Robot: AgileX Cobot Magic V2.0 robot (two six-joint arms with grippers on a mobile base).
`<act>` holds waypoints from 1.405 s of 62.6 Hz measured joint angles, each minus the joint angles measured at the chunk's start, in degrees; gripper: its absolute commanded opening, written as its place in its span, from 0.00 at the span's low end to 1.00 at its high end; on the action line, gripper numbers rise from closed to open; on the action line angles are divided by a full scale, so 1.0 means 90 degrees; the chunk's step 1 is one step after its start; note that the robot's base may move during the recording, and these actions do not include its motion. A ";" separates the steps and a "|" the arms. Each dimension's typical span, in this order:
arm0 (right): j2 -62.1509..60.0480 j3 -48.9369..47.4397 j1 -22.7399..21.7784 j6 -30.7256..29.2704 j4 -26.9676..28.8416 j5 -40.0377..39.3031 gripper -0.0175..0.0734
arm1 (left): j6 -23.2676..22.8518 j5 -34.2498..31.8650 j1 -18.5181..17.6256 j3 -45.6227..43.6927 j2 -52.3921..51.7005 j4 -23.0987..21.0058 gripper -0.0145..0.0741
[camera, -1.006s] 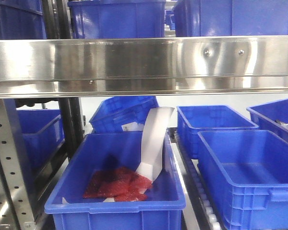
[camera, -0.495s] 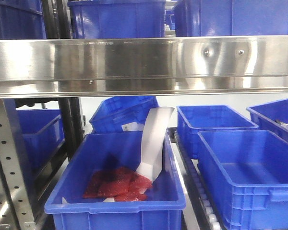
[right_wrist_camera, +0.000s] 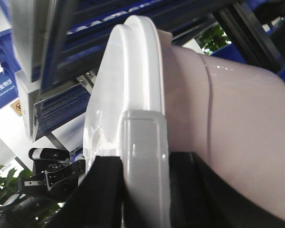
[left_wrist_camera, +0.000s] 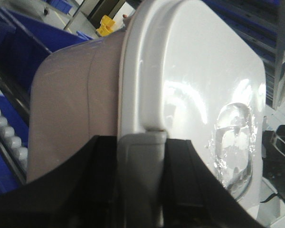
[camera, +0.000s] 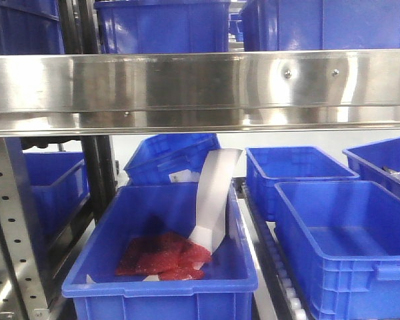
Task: Grab white bin and place on right shelf
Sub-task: 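Raise the bin with both grippers above the upper shelf, then push the bin forward onto the upper shelf with both grippers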
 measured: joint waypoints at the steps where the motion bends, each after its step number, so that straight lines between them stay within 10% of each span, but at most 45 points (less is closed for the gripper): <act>1: 0.0031 0.0000 0.0003 0.0000 0.0000 0.0000 0.29 | 0.0000 0.0000 0.0000 0.0000 0.0032 -0.0021 0.03; 40: 0.2033 -0.1463 0.1138 0.0395 0.0100 -0.0976 0.29 | 0.0353 -0.1619 -0.0038 0.0000 0.0831 -0.1160 0.03; 88: 0.3847 -0.2111 0.1253 0.0615 0.0100 -0.1441 0.29 | 0.0976 -0.2461 -0.0467 0.0000 0.2236 -0.1402 0.03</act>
